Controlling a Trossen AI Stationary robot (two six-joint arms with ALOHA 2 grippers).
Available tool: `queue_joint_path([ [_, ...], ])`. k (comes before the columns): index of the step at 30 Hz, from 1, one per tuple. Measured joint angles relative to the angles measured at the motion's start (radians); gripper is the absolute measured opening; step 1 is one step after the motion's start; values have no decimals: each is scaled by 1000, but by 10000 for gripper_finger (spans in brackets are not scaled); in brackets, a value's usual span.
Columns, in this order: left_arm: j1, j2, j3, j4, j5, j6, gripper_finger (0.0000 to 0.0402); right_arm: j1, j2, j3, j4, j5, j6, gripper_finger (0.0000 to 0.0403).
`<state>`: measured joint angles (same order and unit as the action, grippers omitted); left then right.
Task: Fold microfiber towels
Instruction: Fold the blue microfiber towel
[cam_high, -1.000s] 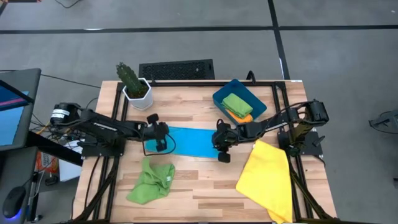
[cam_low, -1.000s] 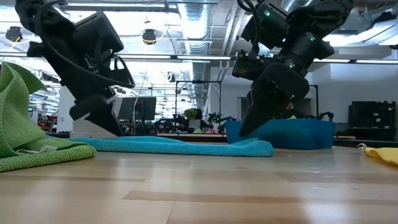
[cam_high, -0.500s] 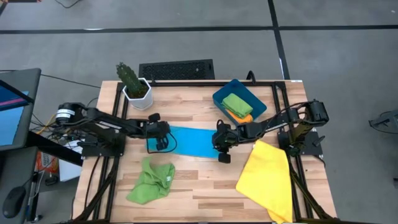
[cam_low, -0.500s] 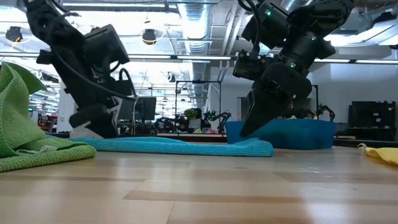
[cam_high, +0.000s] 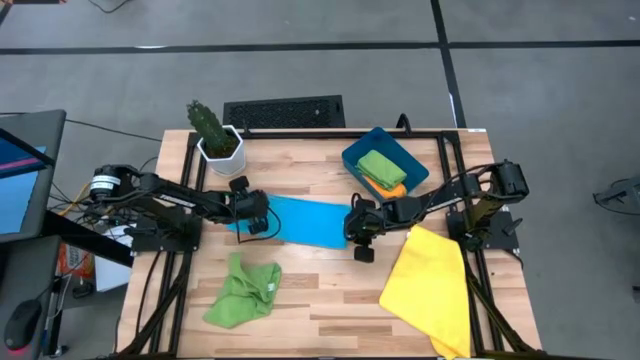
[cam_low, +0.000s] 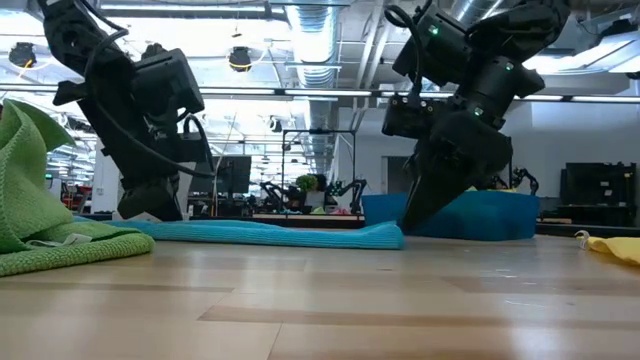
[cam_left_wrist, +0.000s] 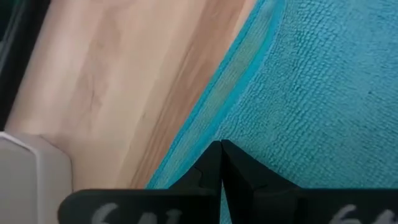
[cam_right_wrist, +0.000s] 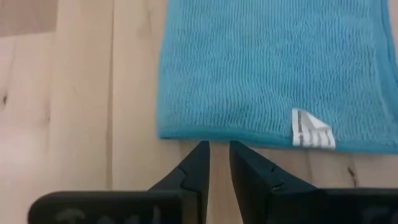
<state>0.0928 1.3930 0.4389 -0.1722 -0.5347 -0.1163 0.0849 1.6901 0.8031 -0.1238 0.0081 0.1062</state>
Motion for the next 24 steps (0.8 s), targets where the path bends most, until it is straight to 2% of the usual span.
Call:
queue_joint_path([
  [5, 1, -19, 33, -28, -86, -14, 0, 0, 0, -16, -2, 0, 8, 86],
  [7, -2, -53, 53, -29, -54, -31, 0, 0, -26, -17, -1, 0, 18, 86],
  [13, -7, -121, 50, 126, 131, -42, 0, 26, -67, -16, 138, 23, 6, 86],
  [16, -3, -96, 6, 183, 143, -39, 0, 43, -20, -23, 236, 25, -17, 86],
  [24, 7, -35, -70, 250, 192, -51, 0, 70, 123, -21, 248, 23, 57, 86],
])
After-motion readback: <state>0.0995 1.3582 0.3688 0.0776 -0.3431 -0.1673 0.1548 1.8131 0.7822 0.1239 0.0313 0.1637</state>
